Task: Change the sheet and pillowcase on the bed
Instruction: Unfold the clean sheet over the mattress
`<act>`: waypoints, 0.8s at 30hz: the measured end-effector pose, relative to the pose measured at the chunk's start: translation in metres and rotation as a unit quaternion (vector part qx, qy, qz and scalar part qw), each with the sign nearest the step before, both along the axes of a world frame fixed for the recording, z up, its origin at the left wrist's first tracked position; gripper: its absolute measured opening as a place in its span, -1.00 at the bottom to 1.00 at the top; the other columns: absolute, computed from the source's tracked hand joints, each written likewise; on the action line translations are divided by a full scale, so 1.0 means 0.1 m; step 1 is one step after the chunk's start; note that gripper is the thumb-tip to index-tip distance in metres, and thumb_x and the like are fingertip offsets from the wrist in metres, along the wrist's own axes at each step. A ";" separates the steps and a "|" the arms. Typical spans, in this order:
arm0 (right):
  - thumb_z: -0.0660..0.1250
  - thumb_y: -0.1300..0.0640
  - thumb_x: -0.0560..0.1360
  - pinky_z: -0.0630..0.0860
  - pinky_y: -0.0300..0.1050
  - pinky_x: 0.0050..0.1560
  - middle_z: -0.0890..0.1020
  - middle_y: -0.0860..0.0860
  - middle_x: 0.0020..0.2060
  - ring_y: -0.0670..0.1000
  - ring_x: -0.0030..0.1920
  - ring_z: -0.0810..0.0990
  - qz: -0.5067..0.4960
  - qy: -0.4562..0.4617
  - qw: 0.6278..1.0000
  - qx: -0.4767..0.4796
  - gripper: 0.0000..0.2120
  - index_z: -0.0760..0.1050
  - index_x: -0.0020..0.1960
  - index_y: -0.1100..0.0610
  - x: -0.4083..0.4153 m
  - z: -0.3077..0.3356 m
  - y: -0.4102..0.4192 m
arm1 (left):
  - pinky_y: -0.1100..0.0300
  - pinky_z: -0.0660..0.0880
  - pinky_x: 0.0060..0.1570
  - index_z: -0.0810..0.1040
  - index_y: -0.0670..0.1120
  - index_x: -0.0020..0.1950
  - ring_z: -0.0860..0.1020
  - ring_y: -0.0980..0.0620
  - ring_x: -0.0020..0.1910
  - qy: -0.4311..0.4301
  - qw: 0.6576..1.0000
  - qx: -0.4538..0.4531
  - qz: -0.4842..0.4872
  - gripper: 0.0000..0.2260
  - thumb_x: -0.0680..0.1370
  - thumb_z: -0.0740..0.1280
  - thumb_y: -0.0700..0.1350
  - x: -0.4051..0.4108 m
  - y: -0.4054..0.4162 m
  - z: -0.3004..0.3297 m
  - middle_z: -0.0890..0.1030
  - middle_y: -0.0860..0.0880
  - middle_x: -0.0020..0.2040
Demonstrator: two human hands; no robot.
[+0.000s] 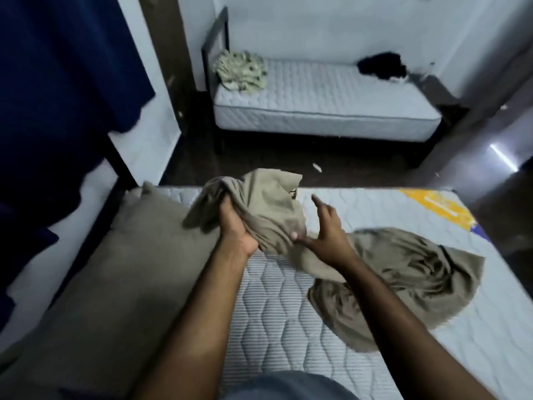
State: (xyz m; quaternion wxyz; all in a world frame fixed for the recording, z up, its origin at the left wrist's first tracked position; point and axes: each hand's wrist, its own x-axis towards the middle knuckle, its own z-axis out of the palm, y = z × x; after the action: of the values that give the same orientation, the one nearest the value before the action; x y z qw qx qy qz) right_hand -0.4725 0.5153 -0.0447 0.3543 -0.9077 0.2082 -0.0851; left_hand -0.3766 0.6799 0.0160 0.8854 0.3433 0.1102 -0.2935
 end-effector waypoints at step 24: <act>0.35 -0.04 0.60 0.46 -0.22 0.27 0.51 -0.01 0.37 -0.15 0.23 0.51 0.475 0.122 0.871 -0.029 -0.24 -0.05 0.62 -0.16 0.07 1.63 0.06 | -0.09 0.46 0.25 0.64 -0.22 0.22 0.65 -0.15 0.16 -0.103 0.993 -0.036 0.032 -0.43 0.65 0.11 0.23 0.09 -0.10 0.84 0.63 -0.25 0.23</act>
State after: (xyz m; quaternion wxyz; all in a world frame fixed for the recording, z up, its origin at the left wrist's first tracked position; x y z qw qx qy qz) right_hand -0.4656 0.5212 0.1185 0.2976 -0.9100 -0.2093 0.1989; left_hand -0.3679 0.6699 0.1001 0.9127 0.3362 0.0184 -0.2317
